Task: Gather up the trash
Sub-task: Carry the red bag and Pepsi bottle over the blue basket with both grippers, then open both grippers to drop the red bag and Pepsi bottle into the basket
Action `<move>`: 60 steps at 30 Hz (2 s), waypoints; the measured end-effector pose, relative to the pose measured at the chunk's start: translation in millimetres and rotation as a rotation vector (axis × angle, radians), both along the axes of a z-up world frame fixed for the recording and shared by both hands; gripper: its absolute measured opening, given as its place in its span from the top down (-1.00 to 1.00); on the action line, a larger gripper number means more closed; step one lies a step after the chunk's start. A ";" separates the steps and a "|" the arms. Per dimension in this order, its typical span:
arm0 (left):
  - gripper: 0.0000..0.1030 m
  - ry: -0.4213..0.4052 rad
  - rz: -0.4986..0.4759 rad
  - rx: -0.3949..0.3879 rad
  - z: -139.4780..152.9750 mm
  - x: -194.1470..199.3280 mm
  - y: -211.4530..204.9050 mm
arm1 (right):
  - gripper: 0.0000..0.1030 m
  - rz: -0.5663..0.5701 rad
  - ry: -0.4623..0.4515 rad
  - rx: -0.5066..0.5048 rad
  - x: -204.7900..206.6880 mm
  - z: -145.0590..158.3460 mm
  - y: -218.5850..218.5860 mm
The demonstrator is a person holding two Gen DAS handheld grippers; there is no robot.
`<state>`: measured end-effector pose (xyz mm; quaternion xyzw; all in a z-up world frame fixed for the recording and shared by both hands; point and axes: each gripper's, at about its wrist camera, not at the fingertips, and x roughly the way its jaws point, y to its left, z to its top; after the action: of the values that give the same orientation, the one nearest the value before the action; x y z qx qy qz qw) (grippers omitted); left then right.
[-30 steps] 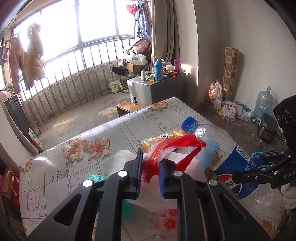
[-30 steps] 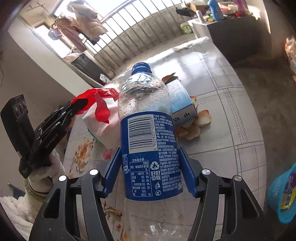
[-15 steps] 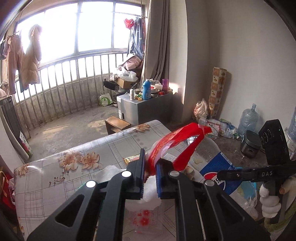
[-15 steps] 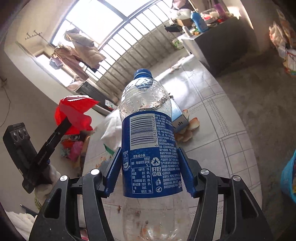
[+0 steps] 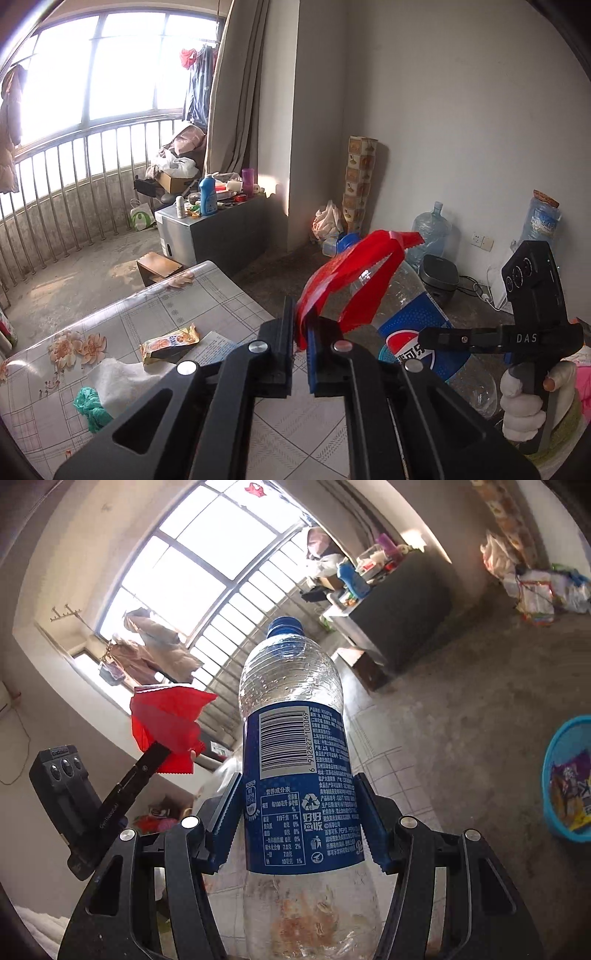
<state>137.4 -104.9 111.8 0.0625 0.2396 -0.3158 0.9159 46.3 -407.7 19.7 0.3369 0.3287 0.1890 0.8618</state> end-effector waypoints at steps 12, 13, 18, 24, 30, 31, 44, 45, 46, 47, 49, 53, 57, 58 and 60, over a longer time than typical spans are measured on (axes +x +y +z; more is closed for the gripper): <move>0.91 0.207 -0.255 0.016 -22.9 6.7 -120.3 | -0.08 -0.266 0.057 0.087 -53.5 -24.6 -81.1; 0.91 0.232 -0.274 0.025 -27.8 10.0 -131.5 | -0.08 -0.293 0.073 0.108 -56.1 -29.3 -88.0; 0.91 0.348 -0.357 0.103 -62.4 17.1 -191.0 | -0.09 -0.440 0.164 0.189 -72.4 -63.1 -126.8; 0.91 0.486 -0.420 0.221 -120.9 28.1 -267.7 | -0.10 -0.561 0.292 0.371 -81.9 -119.0 -172.1; 0.89 0.579 -0.410 0.337 -179.9 50.9 -338.6 | -0.15 -0.619 0.442 0.613 -73.7 -191.8 -223.5; 0.79 0.622 -0.417 0.359 -192.2 57.3 -352.6 | -0.20 -0.628 0.468 0.654 -69.3 -207.6 -233.7; -0.05 0.552 -0.384 0.393 -204.4 63.6 -371.3 | -0.41 -0.840 0.606 0.577 -94.6 -270.1 -259.4; -0.05 0.539 -0.384 0.371 -194.3 63.0 -364.6 | -0.40 -0.844 0.598 0.550 -98.3 -262.9 -257.4; -0.05 0.527 -0.386 0.347 -182.8 62.3 -356.4 | -0.40 -0.846 0.587 0.522 -101.7 -254.9 -255.3; -0.05 0.512 -0.386 0.321 -170.6 60.7 -347.2 | -0.40 -0.847 0.571 0.481 -105.1 -245.0 -254.1; -0.05 0.479 -0.391 0.266 -144.4 56.2 -324.8 | -0.40 -0.843 0.540 0.406 -107.1 -228.7 -251.2; -0.13 0.393 -0.368 0.171 -95.0 44.1 -267.7 | -0.40 -0.816 0.461 0.247 -102.9 -181.4 -236.1; -0.15 0.327 -0.298 0.076 -54.2 34.5 -197.0 | -0.40 -0.732 0.353 0.103 -81.1 -130.2 -213.4; -0.16 0.315 -0.275 0.051 -46.5 32.7 -177.2 | -0.40 -0.684 0.316 0.082 -72.9 -115.3 -203.6; -0.17 0.287 -0.216 0.009 -34.6 29.6 -135.7 | -0.40 -0.613 0.271 0.065 -59.6 -94.7 -186.7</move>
<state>167.0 -240.6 77.3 0.0463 0.3613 -0.4170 0.8327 -13.3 -594.4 -75.0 0.4693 0.3177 -0.1153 0.8158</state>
